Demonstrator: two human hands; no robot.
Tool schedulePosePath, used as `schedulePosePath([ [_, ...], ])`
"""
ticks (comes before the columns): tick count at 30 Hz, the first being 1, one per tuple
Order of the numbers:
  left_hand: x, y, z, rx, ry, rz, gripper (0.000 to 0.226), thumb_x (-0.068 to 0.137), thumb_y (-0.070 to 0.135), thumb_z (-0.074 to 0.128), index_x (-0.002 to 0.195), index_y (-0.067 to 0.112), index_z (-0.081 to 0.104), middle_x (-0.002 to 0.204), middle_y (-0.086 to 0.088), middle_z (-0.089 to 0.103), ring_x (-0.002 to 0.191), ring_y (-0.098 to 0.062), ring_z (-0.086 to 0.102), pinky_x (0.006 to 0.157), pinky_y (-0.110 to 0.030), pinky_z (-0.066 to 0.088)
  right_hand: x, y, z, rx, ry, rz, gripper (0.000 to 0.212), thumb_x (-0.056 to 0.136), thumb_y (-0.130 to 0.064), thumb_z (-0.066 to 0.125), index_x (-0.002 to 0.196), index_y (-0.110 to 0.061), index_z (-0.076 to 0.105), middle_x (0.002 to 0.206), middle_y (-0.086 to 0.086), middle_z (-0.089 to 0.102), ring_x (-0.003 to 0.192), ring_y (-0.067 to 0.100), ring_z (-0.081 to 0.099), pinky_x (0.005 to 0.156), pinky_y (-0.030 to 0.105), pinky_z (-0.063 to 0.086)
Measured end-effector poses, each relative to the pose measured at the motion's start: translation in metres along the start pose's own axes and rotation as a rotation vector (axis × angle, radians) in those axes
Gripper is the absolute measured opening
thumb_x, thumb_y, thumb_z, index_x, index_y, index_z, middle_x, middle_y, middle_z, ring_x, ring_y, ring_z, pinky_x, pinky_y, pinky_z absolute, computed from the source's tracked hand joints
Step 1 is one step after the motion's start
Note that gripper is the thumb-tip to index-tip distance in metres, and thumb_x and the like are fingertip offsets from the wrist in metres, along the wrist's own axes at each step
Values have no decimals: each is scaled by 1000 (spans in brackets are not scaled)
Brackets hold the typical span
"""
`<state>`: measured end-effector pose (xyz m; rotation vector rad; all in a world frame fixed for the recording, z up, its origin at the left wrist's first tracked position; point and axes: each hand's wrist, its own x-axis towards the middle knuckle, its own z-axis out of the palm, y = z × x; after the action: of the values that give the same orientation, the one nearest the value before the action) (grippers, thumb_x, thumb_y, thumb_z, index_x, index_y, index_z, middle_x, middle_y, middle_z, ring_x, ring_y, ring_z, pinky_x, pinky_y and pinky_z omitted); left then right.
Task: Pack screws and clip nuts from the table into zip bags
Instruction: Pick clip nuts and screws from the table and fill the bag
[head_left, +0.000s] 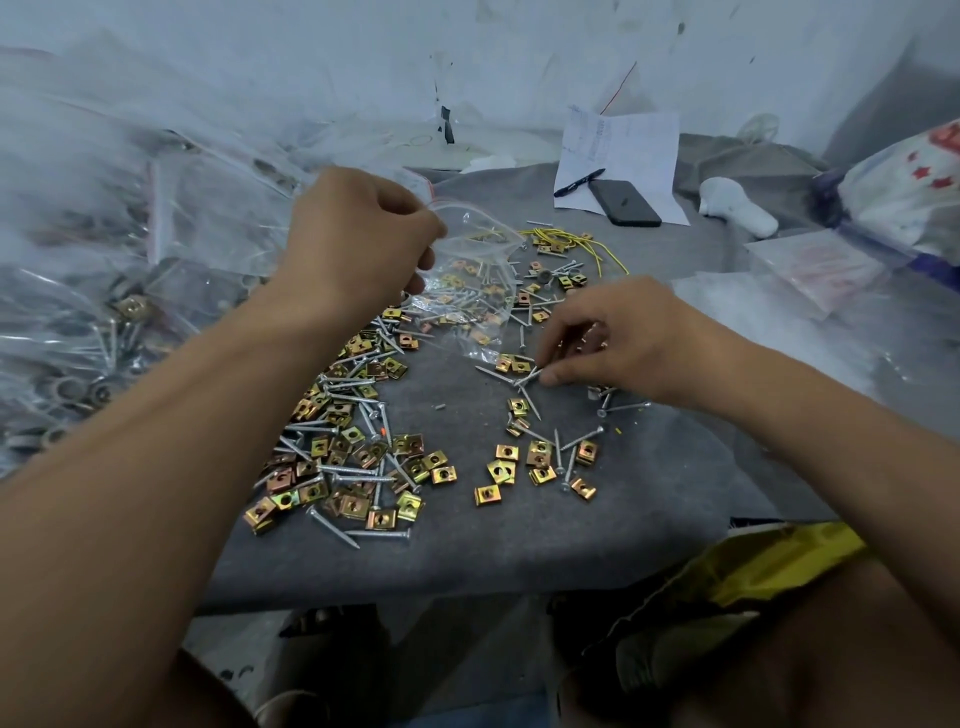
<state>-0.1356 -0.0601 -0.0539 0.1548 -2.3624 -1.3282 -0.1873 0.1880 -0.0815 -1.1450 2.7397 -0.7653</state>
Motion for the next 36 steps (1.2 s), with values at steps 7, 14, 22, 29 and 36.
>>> schedulePosePath([
  [7,0,-1,1,7,-5,-6,18,101,18,67,92,12,81,77,-8,76,61,-20,71,52,-24,55,9,-10,9,-133,9,-62,13,86,-18,81,97,-21,76,88,-13,72,82,5,69,79,29,57],
  [14,1,-2,0,-26,2,-14,16,100,16,68,92,11,81,75,-9,74,58,-20,69,48,-20,50,17,-16,20,-316,98,-1,9,85,-22,73,93,-25,75,77,-15,65,72,3,59,76,25,54],
  [22,1,-3,-4,-20,-1,-6,18,101,17,67,92,11,81,77,-10,75,62,-24,72,48,-21,50,20,-13,32,-277,221,172,19,75,-13,76,77,-25,62,66,-15,56,65,-1,53,62,21,47],
  [29,0,-3,-6,-20,-6,3,18,101,17,66,92,10,81,77,-10,75,62,-25,71,48,-22,50,20,-9,25,-211,177,150,18,84,-16,83,94,-28,73,72,-20,59,67,-9,54,61,1,36],
  [36,2,-5,-6,-20,1,-1,19,100,18,67,89,11,81,73,-7,75,59,-21,70,47,-22,49,20,-8,22,-225,142,125,10,85,-22,83,94,-26,80,85,-13,72,75,0,61,63,-2,36],
])
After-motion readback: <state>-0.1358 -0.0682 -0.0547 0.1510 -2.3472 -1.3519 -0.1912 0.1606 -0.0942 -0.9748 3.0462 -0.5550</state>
